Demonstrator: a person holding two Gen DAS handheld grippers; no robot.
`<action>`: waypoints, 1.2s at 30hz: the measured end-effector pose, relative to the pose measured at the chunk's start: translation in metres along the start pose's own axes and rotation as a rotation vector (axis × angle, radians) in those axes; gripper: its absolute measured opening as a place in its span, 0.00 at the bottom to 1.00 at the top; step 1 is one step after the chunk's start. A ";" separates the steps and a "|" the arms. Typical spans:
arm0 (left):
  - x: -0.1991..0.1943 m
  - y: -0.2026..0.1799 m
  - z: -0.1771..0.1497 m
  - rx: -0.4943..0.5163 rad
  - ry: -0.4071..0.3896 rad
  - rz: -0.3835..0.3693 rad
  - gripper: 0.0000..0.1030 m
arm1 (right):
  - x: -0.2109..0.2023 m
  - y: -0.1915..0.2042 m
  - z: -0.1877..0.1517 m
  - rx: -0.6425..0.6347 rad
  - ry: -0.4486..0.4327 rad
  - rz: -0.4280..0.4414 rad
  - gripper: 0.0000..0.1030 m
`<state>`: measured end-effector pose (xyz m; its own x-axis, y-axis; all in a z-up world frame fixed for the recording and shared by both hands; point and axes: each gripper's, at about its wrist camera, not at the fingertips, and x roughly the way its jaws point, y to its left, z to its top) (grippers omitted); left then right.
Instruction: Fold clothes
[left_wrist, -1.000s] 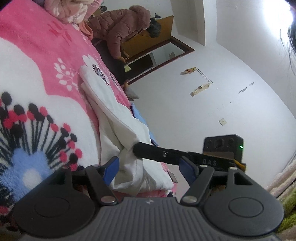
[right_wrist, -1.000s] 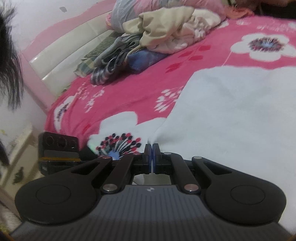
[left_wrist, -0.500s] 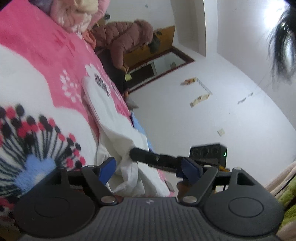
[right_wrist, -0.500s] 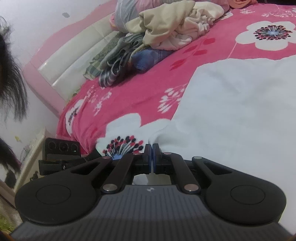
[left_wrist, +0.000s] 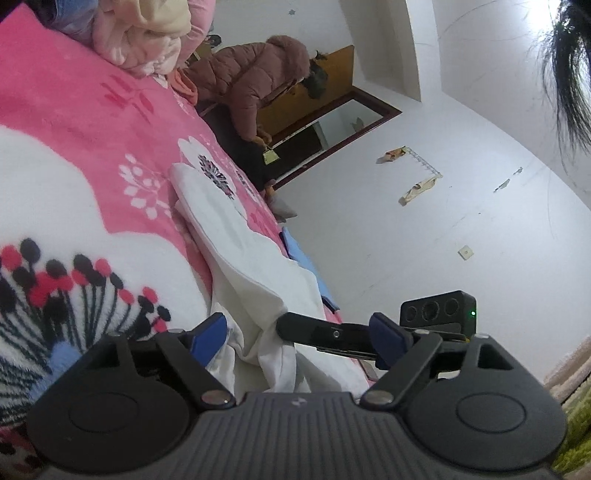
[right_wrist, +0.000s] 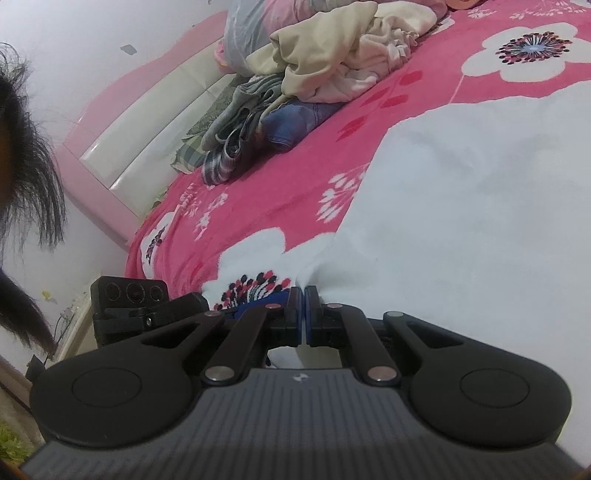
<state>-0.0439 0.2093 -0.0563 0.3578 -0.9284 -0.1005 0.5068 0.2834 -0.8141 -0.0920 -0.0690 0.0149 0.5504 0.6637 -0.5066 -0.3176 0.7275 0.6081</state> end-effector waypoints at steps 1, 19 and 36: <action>-0.001 -0.002 0.000 0.009 -0.003 0.009 0.82 | -0.001 0.000 0.000 0.000 -0.001 0.002 0.00; 0.020 -0.040 -0.022 0.283 0.173 0.108 0.85 | 0.000 0.000 -0.001 0.004 -0.017 0.027 0.00; 0.024 -0.054 -0.028 0.383 0.210 0.122 0.85 | 0.009 -0.001 0.001 0.005 0.007 0.032 0.01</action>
<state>-0.0841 0.1650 -0.0310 0.2856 -0.9002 -0.3287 0.7386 0.4253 -0.5231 -0.0862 -0.0643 0.0101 0.5346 0.6878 -0.4910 -0.3315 0.7051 0.6269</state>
